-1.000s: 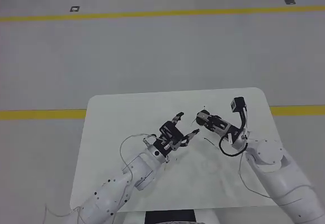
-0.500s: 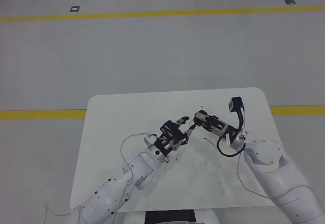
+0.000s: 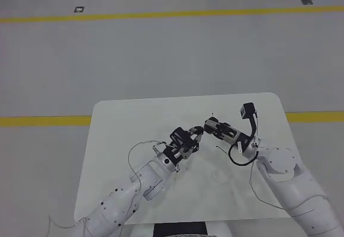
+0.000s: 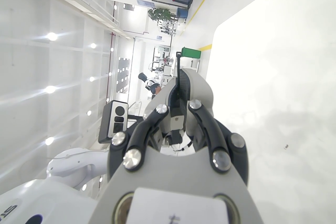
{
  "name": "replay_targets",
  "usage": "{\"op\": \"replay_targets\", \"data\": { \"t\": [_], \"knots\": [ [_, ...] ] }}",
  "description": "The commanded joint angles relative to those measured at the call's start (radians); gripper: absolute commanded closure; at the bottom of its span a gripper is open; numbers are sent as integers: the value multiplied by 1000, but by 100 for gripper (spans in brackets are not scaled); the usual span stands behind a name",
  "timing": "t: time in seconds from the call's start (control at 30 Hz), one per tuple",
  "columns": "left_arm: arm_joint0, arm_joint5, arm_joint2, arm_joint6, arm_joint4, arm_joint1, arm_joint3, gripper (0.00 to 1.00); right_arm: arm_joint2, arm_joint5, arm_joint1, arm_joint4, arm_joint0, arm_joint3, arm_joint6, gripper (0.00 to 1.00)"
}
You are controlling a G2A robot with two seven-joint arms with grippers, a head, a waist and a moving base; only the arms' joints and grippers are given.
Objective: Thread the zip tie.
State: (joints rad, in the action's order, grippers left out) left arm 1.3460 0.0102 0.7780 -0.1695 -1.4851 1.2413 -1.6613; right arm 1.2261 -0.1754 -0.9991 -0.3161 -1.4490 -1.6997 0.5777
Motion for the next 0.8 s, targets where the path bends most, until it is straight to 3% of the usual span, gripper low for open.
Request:
{"op": "replay_targets", "data": {
  "t": [0.0,0.43,0.47,0.5,0.53,0.77],
  "knots": [
    [-1,2,-1,0,-1,1,1,98,0,0,-1,0,0,1,3,100],
    [11,0,17,-10,5,0,9,100,0,8,-9,8,-3,5,17,100],
    [13,0,22,-10,8,0,8,100,1,11,-9,11,-4,5,19,70],
    [15,1,26,-10,9,-1,7,100,2,13,-9,12,-4,5,20,51],
    [17,2,30,-10,11,-2,5,100,3,16,-10,12,-4,5,20,0],
    [37,52,79,18,69,-13,-10,100,44,8,-7,15,-14,11,32,0]
  ]
}}
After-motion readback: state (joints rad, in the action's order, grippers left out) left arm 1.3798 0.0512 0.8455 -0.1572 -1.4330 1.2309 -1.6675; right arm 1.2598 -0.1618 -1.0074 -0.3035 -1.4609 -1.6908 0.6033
